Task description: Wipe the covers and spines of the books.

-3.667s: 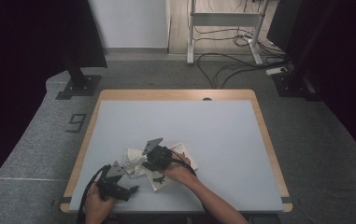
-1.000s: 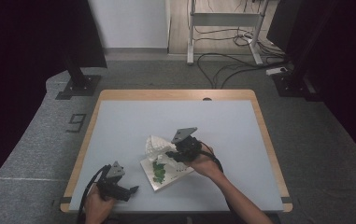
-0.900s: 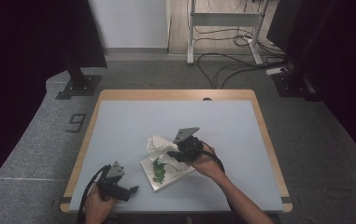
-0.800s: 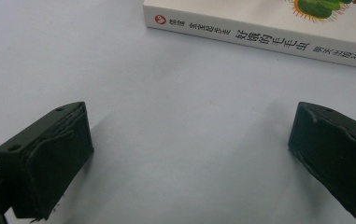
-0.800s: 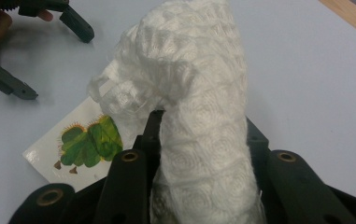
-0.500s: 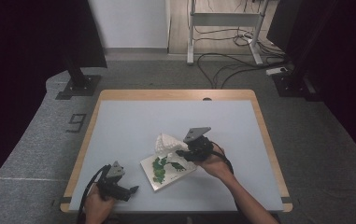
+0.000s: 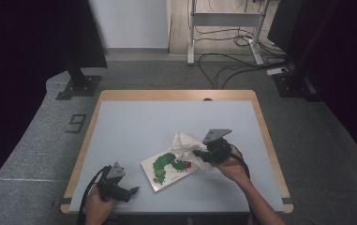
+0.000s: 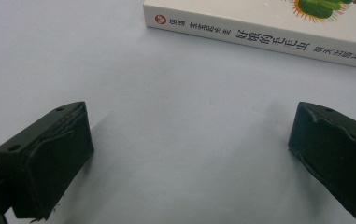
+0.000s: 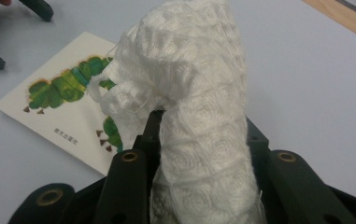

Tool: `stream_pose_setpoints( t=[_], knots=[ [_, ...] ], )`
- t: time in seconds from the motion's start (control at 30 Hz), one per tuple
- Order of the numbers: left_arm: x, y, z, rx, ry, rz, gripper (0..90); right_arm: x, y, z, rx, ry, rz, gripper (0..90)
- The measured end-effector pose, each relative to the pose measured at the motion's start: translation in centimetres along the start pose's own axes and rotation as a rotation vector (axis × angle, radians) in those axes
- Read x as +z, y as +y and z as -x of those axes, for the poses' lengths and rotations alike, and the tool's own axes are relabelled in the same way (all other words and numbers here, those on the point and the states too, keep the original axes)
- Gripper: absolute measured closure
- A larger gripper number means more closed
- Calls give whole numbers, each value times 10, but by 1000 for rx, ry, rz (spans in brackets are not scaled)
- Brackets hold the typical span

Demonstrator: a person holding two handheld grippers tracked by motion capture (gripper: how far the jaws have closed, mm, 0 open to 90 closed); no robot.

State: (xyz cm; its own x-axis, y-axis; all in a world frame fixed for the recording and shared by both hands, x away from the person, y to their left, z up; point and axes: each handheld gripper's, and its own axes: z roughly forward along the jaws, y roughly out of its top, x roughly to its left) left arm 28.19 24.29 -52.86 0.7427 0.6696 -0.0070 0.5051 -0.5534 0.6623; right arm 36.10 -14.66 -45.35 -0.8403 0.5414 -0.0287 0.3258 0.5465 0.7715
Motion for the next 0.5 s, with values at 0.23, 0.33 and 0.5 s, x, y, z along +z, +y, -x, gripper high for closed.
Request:
stream_pose_setpoints(
  t=[0.23,0.33,0.5],
  knots=[
    [0,0,0,0,0,0,0,-19,-14,11,29,-35,4,630],
    [0,0,0,1,0,1,0,-27,-18,15,42,-44,7,629],
    [0,0,0,1,-1,1,0,-40,-27,21,51,-77,4,628]
  ],
)
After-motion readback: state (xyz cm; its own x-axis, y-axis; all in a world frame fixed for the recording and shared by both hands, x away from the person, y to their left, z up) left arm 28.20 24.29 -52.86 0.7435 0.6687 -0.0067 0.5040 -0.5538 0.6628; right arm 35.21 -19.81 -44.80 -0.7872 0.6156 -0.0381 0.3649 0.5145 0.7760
